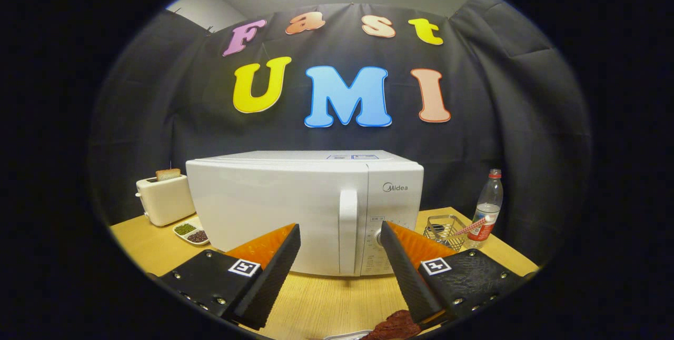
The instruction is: Open the microwave, put the food inside, and close the microwave door.
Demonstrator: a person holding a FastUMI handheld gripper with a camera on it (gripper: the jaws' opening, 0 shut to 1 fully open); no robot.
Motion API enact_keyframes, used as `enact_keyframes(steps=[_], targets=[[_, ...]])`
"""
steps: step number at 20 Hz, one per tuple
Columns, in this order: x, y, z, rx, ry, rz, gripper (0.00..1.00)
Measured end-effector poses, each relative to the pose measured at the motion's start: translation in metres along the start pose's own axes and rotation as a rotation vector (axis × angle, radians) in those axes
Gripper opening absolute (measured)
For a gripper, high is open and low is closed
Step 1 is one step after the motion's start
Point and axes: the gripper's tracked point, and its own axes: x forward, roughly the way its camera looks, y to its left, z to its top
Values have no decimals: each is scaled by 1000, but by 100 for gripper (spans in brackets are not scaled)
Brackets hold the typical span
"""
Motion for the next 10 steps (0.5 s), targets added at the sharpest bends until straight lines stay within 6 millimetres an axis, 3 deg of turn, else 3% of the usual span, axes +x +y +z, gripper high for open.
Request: enact_keyframes(steps=[3, 5, 7, 8, 9, 10], targets=[[26, -7, -7, 21, 4, -35, 93], [39, -14, -12, 32, 12, -66, 77], [47, -12, -14, 47, 11, -63, 76], [49, -12, -17, 57, 12, -55, 70], [48, -8, -18, 65, 19, -38, 51], [52, -6, -19, 66, 16, -52, 39]])
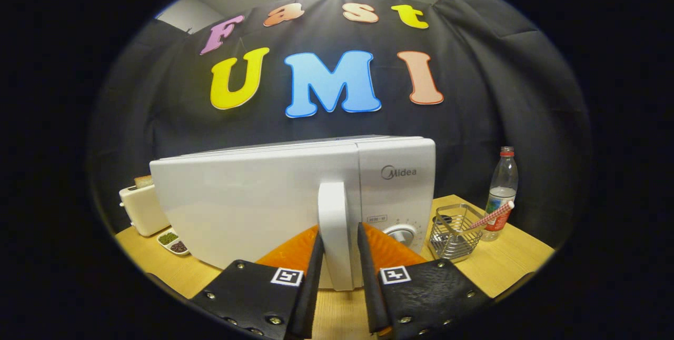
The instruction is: Open the microwave, put the food inside, and close the microwave door.
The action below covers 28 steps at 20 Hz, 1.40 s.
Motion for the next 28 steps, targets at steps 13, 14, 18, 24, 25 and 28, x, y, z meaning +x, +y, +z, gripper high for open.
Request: enact_keyframes(steps=[13, 14, 18, 24, 25, 28], targets=[[-51, 15, -7, -23, -10, 26, 12], [-60, 17, -9, -18, -15, 41, 12], [-96, 33, -14, -27, -15, 91, 12], [-149, 69, -24, -39, -6, 195, 11], [-157, 76, -24, -46, -7, 211, 11], [-184, 101, -30, -64, -18, 252, 11]])
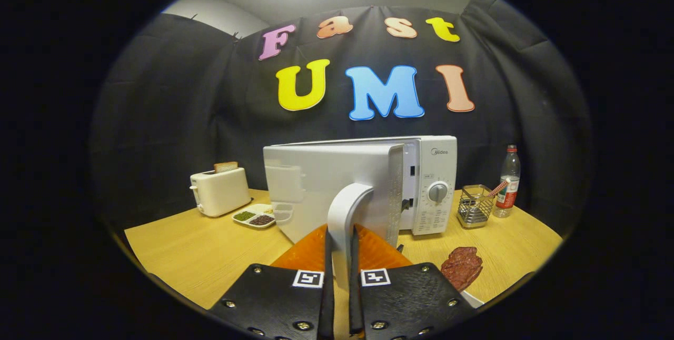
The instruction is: Open the microwave, put the food inside, and close the microwave door.
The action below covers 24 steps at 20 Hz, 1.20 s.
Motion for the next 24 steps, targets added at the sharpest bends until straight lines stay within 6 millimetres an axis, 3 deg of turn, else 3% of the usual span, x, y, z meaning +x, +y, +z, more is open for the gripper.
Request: enact_keyframes(steps=[7, 12, 20, 24], targets=[[-29, 75, -6, -30, -30, 70, 11], [-37, 127, -9, -51, -48, 77, 11], [-36, 175, -13, -90, -69, -57, 11], [-41, 185, -12, -45, -39, -52, 10]])
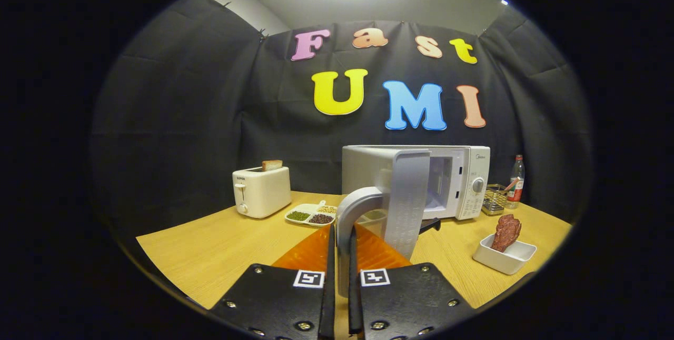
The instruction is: Open the microwave, put the food inside, and close the microwave door.
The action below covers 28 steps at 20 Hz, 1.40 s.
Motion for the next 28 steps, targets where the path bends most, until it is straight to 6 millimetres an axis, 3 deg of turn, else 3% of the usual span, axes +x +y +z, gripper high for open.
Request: enact_keyframes(steps=[5, 8, 10, 11, 12, 14, 21, 28], targets=[[-33, 32, 20, 35, -32, 196, 11], [-52, 25, 40, 48, -47, 297, 11], [-62, 8, 49, 40, -54, 361, 12], [-63, -3, 52, 37, -60, 380, 22], [-61, -21, 54, 25, -69, 374, 44], [-52, -65, 55, -33, -78, 309, 58], [-25, -195, 40, -101, -88, 115, 58], [13, -330, -12, 128, 67, -35, 59]])
